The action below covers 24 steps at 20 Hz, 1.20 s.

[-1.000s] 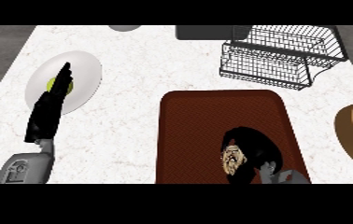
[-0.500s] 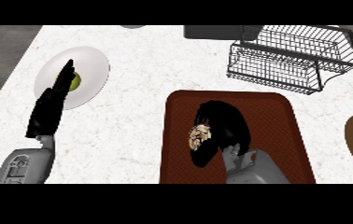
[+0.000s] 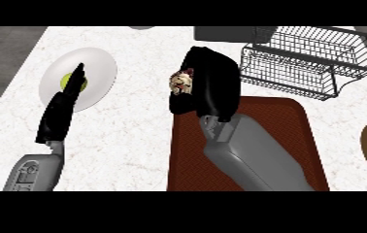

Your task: Pick the cupcake from the tray and place it in the tiered basket

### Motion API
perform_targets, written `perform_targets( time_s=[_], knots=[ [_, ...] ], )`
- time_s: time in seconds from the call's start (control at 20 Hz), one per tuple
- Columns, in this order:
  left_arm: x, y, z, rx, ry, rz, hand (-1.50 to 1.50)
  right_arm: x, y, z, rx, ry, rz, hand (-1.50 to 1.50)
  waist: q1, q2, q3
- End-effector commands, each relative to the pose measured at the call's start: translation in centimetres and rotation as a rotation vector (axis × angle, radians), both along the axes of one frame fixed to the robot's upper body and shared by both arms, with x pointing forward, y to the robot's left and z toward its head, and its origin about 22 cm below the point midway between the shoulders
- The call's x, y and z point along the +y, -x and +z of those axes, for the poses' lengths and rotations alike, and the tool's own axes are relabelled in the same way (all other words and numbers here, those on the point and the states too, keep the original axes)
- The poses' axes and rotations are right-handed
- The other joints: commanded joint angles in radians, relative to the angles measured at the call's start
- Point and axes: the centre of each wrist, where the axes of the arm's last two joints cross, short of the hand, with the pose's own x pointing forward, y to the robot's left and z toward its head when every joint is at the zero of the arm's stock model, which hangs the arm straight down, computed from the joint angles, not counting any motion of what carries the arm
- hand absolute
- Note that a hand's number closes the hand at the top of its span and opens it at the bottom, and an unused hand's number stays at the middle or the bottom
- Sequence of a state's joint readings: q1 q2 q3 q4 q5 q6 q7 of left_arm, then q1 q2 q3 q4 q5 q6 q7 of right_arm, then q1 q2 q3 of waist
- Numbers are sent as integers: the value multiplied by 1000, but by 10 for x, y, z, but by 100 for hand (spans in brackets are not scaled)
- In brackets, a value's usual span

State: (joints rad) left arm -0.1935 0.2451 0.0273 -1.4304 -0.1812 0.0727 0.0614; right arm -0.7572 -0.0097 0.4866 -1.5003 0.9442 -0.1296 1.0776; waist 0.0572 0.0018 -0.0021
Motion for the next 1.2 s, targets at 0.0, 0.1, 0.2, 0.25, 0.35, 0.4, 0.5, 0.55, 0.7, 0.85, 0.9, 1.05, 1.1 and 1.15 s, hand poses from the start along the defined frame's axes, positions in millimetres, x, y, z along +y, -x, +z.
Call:
perform_targets(
  time_s=[0.0,0.1,0.2,0.25,0.35,0.4,0.5,0.55,0.7,0.85,0.9,1.05,1.1,1.15],
  knots=[
    [10,-2,9,13,-9,8,0,25,-8,37,-158,-74,-146,150,-12,-2,1],
    [8,-1,3,12,-8,22,0,32,-13,71,-205,-48,-179,150,-20,-3,0],
    [20,5,7,15,-17,43,0,33,-16,75,-213,18,-217,150,-36,-7,1],
    [18,5,2,-5,-28,46,0,35,-25,83,-223,64,-237,150,-39,-4,1],
    [16,12,-9,-1,-9,46,0,33,-36,92,-192,140,-253,150,-43,-4,1],
    [21,2,6,-1,5,55,0,29,-26,95,-169,133,-244,150,-56,-6,1],
    [23,21,1,9,-13,41,0,21,-43,109,-135,116,-224,150,-43,-5,2],
    [15,9,0,-3,-3,51,0,12,-56,106,-138,90,-214,150,-47,-1,2],
    [1,11,-1,-4,4,58,0,-9,-59,112,-153,11,-187,150,-54,-3,2],
    [18,14,2,-4,-5,58,0,-30,-76,118,-137,129,-192,150,-53,-3,2],
    [13,17,-3,-13,-20,35,0,-18,-88,103,-141,108,-175,150,-44,0,2],
    [4,11,6,-3,-10,38,0,-34,-98,101,-160,238,-232,150,-47,-1,2],
    [3,5,6,-5,-2,31,0,-47,-105,122,-143,257,-269,150,-49,1,2],
    [13,20,5,3,-8,45,0,-62,-110,107,-140,312,-281,150,-44,-1,2]
  ],
)
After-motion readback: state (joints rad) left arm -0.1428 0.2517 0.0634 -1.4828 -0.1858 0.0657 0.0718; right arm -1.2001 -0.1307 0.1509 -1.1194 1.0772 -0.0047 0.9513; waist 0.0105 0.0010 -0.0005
